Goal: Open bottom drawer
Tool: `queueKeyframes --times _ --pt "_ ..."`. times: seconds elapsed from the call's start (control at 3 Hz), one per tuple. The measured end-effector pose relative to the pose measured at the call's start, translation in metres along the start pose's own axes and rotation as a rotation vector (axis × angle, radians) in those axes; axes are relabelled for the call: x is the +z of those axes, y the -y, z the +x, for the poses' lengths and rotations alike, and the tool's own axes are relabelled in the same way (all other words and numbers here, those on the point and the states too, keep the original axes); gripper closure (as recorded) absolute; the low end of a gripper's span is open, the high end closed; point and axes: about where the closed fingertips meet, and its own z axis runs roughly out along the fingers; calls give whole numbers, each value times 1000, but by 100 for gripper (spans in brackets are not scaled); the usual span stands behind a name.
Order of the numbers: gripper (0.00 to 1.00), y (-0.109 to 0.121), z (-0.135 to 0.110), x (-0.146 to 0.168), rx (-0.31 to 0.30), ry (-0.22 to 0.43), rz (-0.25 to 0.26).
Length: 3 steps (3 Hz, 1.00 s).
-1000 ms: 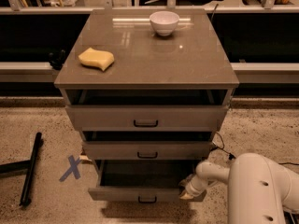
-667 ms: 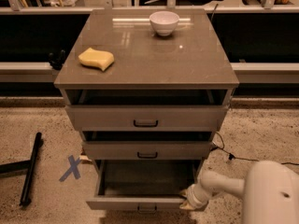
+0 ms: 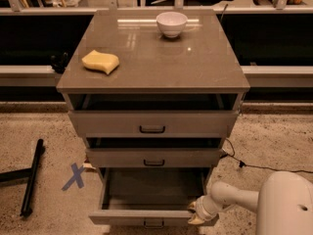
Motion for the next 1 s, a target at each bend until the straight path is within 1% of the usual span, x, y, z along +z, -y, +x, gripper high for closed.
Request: queueKeyframes --times 0.33,0.67,1.0 --pt "100 -35 -5 10 14 88 10" --pt "74 -38 -3 10 16 102 13" --pt "51 -38 -3 10 16 102 13"
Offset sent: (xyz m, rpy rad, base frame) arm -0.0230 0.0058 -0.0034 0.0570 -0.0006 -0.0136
